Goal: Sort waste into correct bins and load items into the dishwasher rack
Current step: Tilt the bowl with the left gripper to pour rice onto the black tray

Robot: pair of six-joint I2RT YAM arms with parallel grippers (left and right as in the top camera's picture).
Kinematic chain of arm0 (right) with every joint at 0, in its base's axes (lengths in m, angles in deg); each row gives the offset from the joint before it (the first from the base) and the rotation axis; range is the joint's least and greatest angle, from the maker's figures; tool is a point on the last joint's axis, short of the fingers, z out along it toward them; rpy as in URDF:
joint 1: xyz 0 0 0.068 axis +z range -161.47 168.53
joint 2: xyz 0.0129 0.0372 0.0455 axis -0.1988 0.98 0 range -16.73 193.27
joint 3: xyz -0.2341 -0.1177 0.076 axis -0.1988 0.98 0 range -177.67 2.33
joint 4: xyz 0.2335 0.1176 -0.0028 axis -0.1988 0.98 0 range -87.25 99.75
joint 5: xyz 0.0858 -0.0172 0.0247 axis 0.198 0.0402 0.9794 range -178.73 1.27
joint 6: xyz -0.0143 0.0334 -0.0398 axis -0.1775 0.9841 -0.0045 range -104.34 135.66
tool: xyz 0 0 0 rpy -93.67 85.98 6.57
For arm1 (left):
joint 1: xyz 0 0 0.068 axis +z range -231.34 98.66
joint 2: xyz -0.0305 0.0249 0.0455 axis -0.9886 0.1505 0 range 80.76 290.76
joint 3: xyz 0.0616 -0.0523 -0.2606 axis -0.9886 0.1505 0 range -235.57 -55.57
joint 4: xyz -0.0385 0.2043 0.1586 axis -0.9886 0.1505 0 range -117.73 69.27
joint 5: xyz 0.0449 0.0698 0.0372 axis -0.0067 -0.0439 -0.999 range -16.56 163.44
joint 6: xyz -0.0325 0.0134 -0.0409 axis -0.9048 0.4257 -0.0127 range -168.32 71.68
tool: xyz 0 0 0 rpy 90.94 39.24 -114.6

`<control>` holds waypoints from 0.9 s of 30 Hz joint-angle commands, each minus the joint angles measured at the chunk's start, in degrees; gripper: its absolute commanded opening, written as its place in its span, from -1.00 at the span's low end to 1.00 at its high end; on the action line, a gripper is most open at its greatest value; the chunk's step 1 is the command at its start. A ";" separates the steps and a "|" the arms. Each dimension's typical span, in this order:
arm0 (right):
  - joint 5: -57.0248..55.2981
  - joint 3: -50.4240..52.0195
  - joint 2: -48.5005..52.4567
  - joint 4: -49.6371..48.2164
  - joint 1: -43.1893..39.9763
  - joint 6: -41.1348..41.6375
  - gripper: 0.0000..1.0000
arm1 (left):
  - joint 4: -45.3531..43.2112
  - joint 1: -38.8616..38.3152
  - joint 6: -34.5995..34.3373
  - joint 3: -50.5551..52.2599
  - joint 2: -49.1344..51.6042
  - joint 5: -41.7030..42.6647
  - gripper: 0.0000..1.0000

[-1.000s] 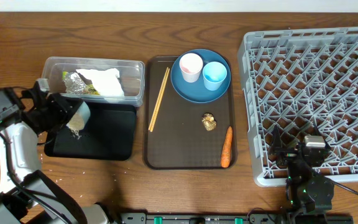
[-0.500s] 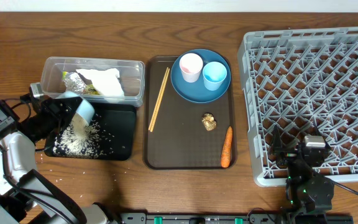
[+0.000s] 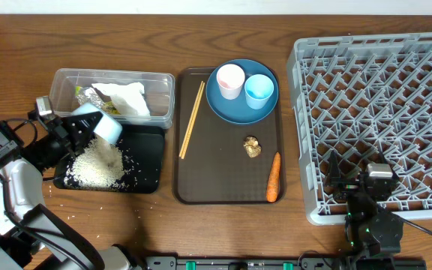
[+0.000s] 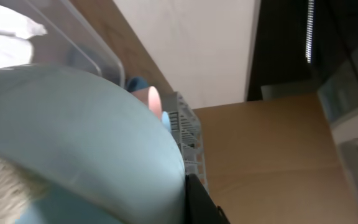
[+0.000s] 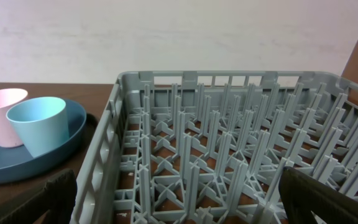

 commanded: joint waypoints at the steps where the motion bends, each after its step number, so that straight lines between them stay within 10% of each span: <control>1: -0.57 0.09 -0.07 0.17 -0.39 0.26 0.99 | 1.11 0.28 1.22 0.68 -0.63 3.78 -0.88; 16: -0.57 0.11 -0.07 0.17 -0.39 0.26 0.99 | 8.22 1.36 9.38 0.66 -0.70 3.76 -0.88; 27: -0.57 0.09 -0.09 0.17 -0.39 0.26 0.99 | 9.27 4.52 2.05 0.66 -0.72 -0.68 -0.87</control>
